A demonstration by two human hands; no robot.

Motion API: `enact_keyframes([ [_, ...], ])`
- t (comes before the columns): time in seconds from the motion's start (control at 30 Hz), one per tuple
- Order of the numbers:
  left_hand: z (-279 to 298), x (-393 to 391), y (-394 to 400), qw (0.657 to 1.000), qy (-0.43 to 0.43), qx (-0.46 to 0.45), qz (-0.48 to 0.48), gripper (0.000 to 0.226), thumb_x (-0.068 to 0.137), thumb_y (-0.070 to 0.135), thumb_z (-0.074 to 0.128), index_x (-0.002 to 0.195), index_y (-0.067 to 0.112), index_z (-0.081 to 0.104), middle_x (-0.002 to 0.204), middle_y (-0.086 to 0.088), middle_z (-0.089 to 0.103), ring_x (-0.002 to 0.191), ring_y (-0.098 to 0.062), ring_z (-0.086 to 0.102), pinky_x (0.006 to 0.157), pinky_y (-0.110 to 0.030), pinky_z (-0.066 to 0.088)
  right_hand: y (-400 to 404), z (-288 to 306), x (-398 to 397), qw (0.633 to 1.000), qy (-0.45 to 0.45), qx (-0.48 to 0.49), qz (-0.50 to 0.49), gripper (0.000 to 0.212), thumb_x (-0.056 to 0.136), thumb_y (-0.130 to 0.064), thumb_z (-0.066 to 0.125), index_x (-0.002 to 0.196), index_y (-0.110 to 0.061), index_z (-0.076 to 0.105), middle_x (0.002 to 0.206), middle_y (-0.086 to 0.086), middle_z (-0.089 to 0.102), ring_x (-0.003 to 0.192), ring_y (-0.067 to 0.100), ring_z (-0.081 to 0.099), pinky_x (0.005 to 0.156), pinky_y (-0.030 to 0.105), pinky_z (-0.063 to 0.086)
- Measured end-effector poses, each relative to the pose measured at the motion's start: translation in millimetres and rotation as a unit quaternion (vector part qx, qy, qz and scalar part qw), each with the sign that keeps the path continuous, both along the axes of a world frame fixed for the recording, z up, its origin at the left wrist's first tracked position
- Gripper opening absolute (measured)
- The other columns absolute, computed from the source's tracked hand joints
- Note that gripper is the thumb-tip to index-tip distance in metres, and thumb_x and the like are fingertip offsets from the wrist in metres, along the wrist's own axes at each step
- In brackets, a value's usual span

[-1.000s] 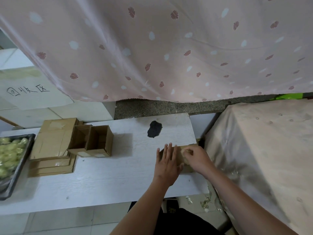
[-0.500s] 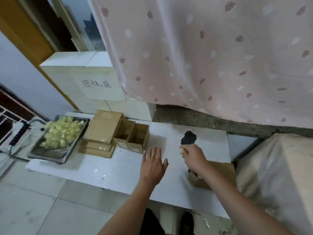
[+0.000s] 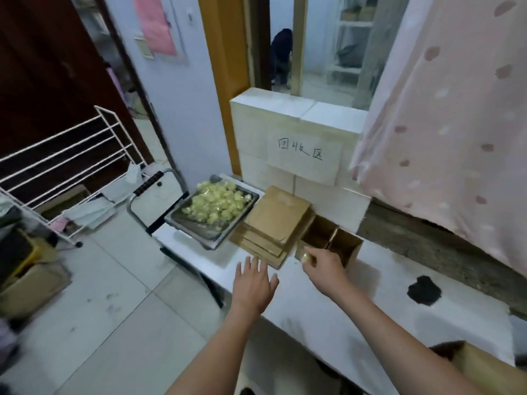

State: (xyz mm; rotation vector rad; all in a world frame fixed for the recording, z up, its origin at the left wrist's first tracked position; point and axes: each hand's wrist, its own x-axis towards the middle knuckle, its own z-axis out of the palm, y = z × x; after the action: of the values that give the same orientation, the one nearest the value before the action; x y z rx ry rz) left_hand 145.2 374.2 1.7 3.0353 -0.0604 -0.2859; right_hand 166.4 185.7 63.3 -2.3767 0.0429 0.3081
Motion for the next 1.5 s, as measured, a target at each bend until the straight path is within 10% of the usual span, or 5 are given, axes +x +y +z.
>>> enact_keyframes([
  [0.57, 21, 56, 193, 0.996, -0.035, -0.037, 0.075, 0.053, 0.103, 0.045, 0.031, 0.141, 0.01, 0.042, 0.139, -0.011, 0.048, 0.131, -0.029, 0.042, 0.113, -0.04, 0.031, 196, 2, 80, 1.0, -0.018, -0.015, 0.009, 0.02, 0.091, -0.017, 0.062, 0.108, -0.008, 0.064, 0.096, 0.008, 0.065, 0.08, 0.021, 0.059, 0.067, 0.032, 0.05],
  [1.03, -1, 175, 295, 0.997, -0.004, -0.019, 0.073, 0.055, 0.102, 0.045, 0.03, 0.144, 0.011, 0.041, 0.139, -0.009, 0.047, 0.13, -0.028, 0.043, 0.112, -0.04, 0.032, 294, -48, 209, 0.998, -0.059, 0.021, -0.012, 0.028, 0.092, -0.024, 0.069, 0.11, -0.003, 0.068, 0.107, 0.01, 0.064, 0.1, 0.024, 0.059, 0.088, 0.031, 0.046],
  [1.5, -21, 299, 318, 0.999, 0.049, 0.001, -0.017, 0.056, 0.103, 0.046, 0.028, 0.145, 0.01, 0.039, 0.144, -0.011, 0.046, 0.133, -0.028, 0.042, 0.114, -0.042, 0.031, 315, -91, 313, 0.995, -0.031, -0.031, -0.094, 0.014, 0.089, -0.008, 0.064, 0.102, -0.001, 0.067, 0.091, 0.017, 0.069, 0.084, 0.034, 0.064, 0.071, 0.035, 0.049],
])
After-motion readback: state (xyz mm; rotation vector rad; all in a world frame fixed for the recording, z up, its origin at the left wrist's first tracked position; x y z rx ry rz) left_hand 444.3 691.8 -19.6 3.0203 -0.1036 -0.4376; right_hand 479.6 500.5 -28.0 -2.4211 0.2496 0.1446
